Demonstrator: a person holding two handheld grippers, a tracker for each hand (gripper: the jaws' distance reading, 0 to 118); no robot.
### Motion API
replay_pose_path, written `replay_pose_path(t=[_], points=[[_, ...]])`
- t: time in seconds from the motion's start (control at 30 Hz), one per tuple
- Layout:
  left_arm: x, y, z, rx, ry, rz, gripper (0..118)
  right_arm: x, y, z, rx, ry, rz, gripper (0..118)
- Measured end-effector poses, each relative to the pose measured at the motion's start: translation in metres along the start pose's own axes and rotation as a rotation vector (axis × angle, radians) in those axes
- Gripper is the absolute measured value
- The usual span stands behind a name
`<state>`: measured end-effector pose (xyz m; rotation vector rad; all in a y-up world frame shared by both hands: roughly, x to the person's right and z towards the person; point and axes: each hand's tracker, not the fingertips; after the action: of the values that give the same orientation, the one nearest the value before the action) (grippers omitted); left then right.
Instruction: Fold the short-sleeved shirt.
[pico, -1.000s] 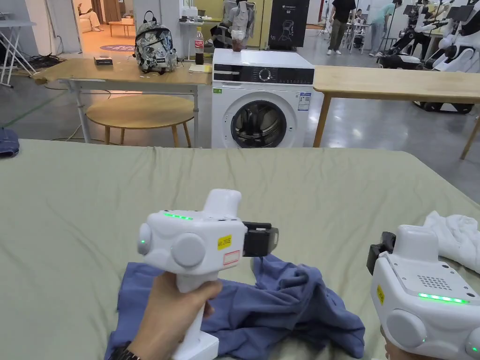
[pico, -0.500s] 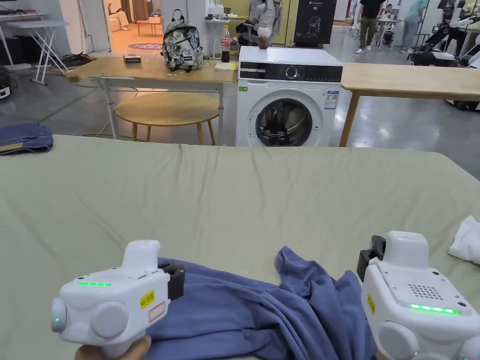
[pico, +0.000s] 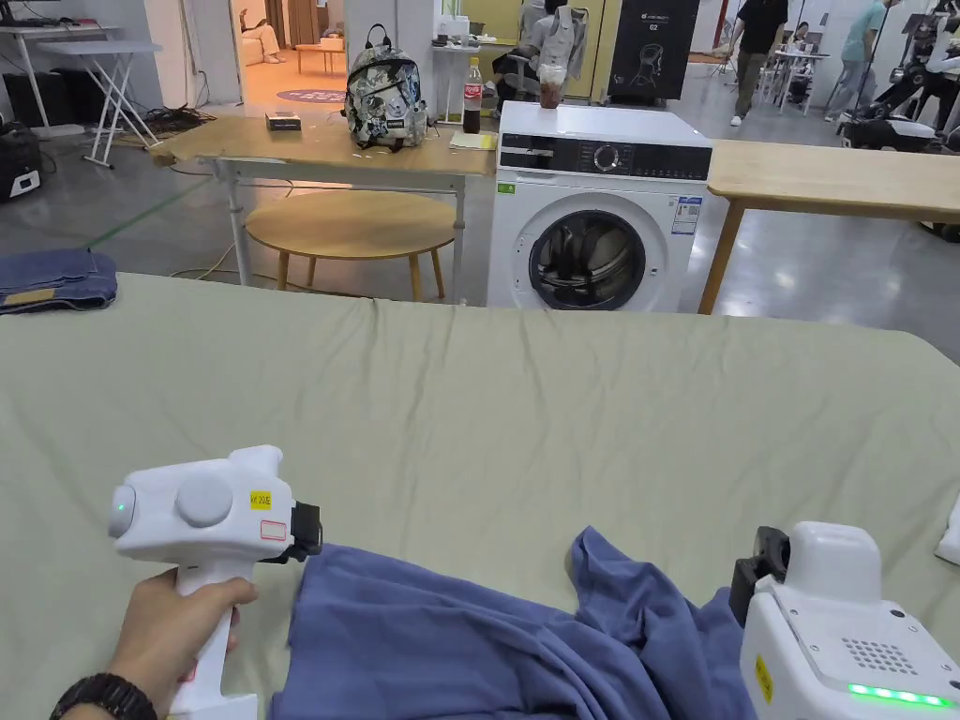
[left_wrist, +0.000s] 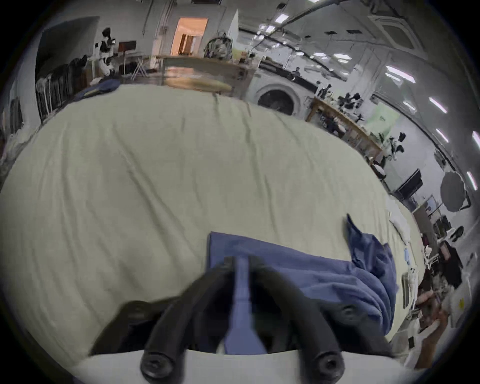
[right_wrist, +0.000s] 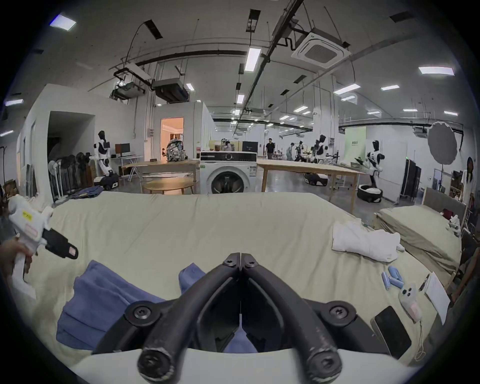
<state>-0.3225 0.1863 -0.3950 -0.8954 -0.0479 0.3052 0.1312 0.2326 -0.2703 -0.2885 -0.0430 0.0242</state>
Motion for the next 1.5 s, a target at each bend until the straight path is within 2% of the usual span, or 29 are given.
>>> replay_pose_path(t=[0.03, 0.07, 0.1, 0.2, 0.33, 0.37, 0.4, 0.43, 0.47, 0.5, 0.57, 0.6, 0.67, 0.77, 0.87, 0.97, 1.0, 1.07, 1.1, 1.13, 1.43, 1.5], points=[[-0.001, 0.005, -0.008, -0.017, 0.014, -0.003, 57, 0.001, -0.001, -0.002, -0.004, -0.004, 0.002, 0], [-0.002, 0.009, -0.015, -0.032, 0.014, -0.005, 75, 0.002, -0.003, -0.004, -0.009, -0.007, 0.004, 0], [-0.004, 0.012, -0.022, -0.042, 0.010, 0.004, 85, 0.004, -0.004, -0.006, -0.014, -0.009, 0.007, 0], [-0.004, 0.013, -0.041, -0.099, -0.002, 0.027, 85, 0.007, -0.010, -0.013, -0.032, -0.020, 0.013, 0], [0.004, 0.010, -0.070, -0.172, 0.082, -0.015, 85, 0.013, -0.016, -0.020, -0.066, -0.033, 0.001, 0], [0.009, 0.008, -0.075, -0.184, 0.089, -0.040, 83, 0.015, -0.018, -0.020, -0.070, -0.037, 0.000, 0], [0.017, 0.004, -0.080, -0.192, 0.099, -0.082, 75, 0.017, -0.019, -0.020, -0.076, -0.042, 0.001, 0], [0.024, 0.001, -0.083, -0.190, 0.117, -0.124, 48, 0.019, -0.020, -0.020, -0.079, -0.047, 0.002, 0], [0.035, -0.006, -0.085, -0.177, 0.176, -0.199, 32, 0.022, -0.021, -0.020, -0.082, -0.053, 0.003, 0], [0.045, -0.011, -0.085, -0.155, 0.202, -0.252, 28, 0.025, -0.022, -0.019, -0.085, -0.061, 0.001, 0], [0.056, -0.018, -0.085, -0.155, 0.183, -0.293, 4, 0.032, -0.022, -0.019, -0.092, -0.071, -0.001, 0], [0.059, -0.020, -0.084, -0.151, 0.184, -0.304, 0, 0.036, -0.022, -0.018, -0.094, -0.075, -0.004, 0], [0.056, -0.020, -0.081, -0.156, 0.185, -0.303, 0, 0.046, -0.020, -0.015, -0.096, -0.087, -0.004, 0], [0.049, -0.018, -0.062, -0.124, 0.111, -0.244, 0, 0.065, -0.014, -0.011, -0.103, -0.100, -0.021, 0], [0.044, -0.018, -0.034, -0.045, 0.076, -0.222, 0, 0.084, -0.005, -0.013, -0.200, -0.059, -0.028, 0], [0.042, -0.023, -0.005, 0.008, 0.029, -0.200, 0, 0.091, -0.003, -0.017, -0.299, -0.030, 0.008, 0], [0.040, -0.025, 0.005, 0.026, 0.025, -0.187, 0, 0.092, -0.006, -0.018, -0.322, -0.026, 0.019, 6], [0.040, -0.031, 0.019, 0.050, 0.016, -0.187, 0, 0.091, -0.015, -0.020, -0.379, -0.004, 0.023, 53], [0.039, -0.035, 0.026, 0.058, 0.013, -0.184, 0, 0.090, -0.019, -0.022, -0.414, -0.001, 0.024, 70], [0.037, -0.037, 0.030, 0.062, 0.007, -0.182, 0, 0.088, -0.024, -0.024, -0.452, 0.013, 0.023, 77], [0.026, -0.060, 0.055, 0.076, 0.018, -0.156, 0, 0.094, -0.085, -0.048, -0.655, 0.037, -0.034, 77], [0.023, -0.059, 0.053, 0.074, 0.022, -0.154, 0, 0.091, -0.095, -0.054, -0.694, 0.048, -0.025, 74]])
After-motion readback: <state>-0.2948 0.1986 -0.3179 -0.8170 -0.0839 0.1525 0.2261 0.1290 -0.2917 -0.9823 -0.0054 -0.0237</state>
